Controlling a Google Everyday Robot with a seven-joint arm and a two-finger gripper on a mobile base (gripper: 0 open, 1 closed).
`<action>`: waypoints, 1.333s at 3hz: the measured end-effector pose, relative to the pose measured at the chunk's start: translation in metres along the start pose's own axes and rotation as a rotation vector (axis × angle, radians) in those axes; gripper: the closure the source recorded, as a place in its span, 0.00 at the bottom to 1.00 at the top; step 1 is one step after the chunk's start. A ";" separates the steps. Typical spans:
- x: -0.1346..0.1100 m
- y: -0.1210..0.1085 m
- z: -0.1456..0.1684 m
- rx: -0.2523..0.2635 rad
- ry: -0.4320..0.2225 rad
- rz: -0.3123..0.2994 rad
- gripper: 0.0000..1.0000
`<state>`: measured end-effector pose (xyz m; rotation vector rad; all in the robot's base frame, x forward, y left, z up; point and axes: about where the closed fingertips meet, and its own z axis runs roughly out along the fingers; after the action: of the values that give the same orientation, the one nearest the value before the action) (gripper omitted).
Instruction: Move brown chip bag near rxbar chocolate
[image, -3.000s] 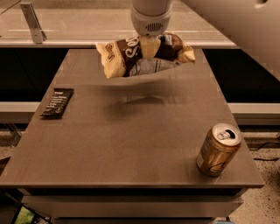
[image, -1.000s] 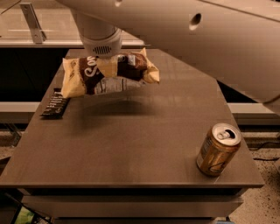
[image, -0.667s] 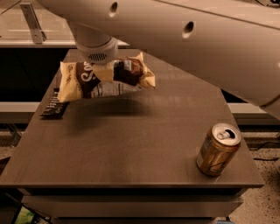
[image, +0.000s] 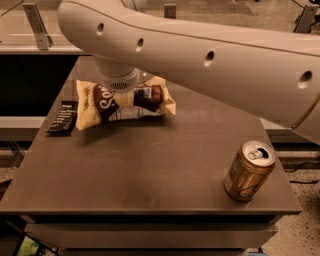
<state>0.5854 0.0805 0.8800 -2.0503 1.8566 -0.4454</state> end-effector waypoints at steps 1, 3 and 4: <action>-0.001 -0.001 0.000 0.003 -0.003 0.000 0.82; 0.000 0.000 0.000 0.004 -0.001 -0.001 0.36; 0.001 0.000 0.000 0.004 0.000 -0.001 0.13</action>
Offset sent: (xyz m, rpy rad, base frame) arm 0.0008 0.0008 -0.0002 0.0035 -0.0031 0.0017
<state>0.5853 0.0797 0.8796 -2.0484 1.8531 -0.4486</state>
